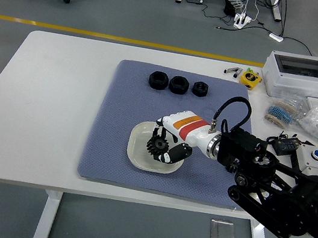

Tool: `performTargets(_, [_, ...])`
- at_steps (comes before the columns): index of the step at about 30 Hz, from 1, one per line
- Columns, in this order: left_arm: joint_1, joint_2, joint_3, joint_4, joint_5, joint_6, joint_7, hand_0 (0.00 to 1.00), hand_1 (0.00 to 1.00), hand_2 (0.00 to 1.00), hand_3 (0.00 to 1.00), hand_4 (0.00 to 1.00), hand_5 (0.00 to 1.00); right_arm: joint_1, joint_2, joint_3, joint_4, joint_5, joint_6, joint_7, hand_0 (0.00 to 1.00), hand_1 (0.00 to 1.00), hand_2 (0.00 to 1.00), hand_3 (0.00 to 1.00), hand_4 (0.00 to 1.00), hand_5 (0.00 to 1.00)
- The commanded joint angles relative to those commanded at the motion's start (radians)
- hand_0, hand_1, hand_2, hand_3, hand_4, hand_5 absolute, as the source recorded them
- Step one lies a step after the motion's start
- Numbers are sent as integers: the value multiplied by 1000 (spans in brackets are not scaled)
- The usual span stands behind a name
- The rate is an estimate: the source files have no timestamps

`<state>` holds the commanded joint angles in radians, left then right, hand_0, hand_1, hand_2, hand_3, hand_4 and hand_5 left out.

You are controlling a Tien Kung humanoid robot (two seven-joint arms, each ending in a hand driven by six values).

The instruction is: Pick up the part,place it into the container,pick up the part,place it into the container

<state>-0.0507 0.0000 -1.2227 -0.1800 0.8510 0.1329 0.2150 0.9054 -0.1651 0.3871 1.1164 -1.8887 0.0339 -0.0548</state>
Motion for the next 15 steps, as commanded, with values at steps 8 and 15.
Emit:
performTargets(8, [1,0,-1,0,3,0,2,823,802,835,578,495,713,10,4,14,-5,6,7,1,572,694,856,989,998,461])
performTargets(15, [2,0,-4,0,4,0,2,823,802,835,577,495,711,-12,-54,81,14,39,-13,39,525,615,737,795,998,393])
